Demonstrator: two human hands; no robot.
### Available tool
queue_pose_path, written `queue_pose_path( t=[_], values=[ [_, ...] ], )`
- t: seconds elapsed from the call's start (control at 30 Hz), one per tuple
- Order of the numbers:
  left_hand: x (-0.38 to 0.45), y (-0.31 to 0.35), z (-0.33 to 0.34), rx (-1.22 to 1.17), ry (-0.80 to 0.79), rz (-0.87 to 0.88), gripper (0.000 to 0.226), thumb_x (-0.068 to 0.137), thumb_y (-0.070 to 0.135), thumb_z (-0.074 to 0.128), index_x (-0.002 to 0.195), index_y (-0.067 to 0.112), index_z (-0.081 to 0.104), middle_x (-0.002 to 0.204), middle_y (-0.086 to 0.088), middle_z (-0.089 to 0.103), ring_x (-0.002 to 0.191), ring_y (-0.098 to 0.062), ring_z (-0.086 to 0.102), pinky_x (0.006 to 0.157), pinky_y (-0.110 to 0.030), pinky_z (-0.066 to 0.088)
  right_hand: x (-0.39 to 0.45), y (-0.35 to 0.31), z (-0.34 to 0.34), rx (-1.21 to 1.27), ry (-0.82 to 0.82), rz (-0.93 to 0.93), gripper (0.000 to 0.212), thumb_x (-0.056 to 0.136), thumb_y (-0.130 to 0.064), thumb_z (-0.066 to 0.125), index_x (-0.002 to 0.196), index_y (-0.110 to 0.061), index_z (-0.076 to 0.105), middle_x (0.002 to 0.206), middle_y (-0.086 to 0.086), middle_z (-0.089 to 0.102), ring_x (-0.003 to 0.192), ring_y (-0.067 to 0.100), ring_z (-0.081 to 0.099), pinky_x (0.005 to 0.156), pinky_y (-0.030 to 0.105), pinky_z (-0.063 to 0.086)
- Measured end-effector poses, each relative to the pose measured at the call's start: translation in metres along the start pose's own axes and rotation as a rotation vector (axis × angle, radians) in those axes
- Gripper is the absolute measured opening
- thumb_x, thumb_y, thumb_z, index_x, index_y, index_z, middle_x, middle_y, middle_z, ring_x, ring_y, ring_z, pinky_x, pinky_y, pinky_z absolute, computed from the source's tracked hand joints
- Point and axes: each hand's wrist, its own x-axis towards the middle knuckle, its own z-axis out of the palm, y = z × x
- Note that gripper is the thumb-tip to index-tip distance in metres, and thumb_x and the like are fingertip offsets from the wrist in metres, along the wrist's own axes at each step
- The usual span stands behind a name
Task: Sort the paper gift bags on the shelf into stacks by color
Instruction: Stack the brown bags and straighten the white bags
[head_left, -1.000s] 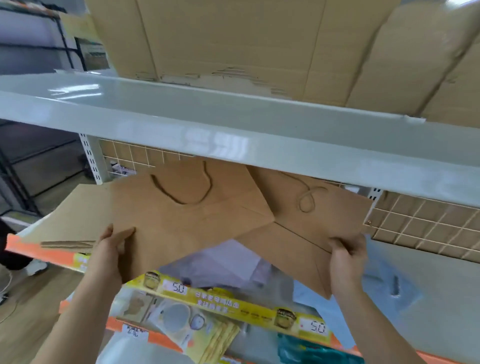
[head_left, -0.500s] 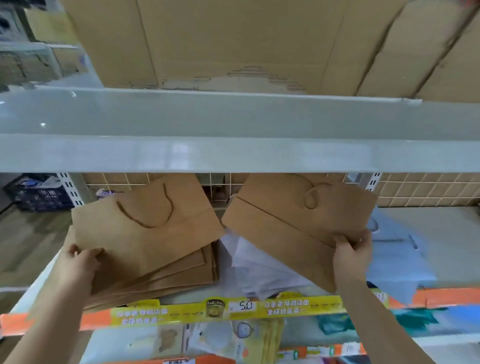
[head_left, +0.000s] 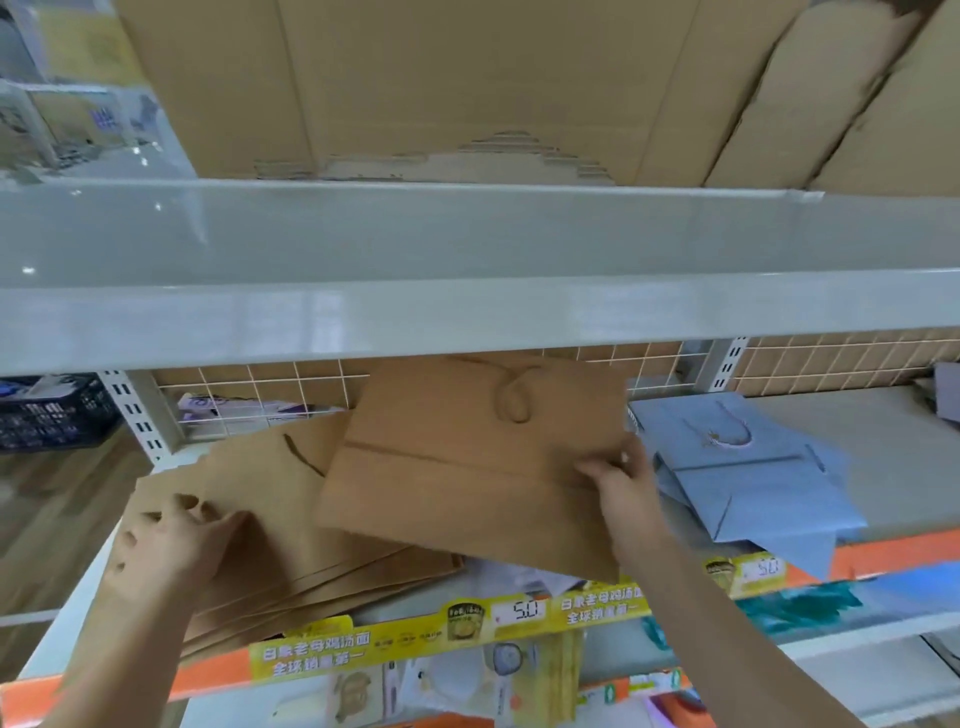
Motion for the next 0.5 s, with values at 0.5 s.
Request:
queue_pose_path(
  t=[0.5],
  values=[
    [-0.005,-0.031,-0.025,0.067,-0.01,0.149,0.054,0.087,0.053,0.059,0.134,0.027,0.052,0.139,-0.016,0.048,0.127,-0.041,0.041,0.104,-0.052,0.029,-0.024,0.045,0.162,-0.796,-0.419,0.019,0.086,0.077,-0.02,0.074,0.143,-0.016,0.019,0.12,0.005,0.05,0.109,0.025,0.055,0.078,0.029,0.047]
  ],
)
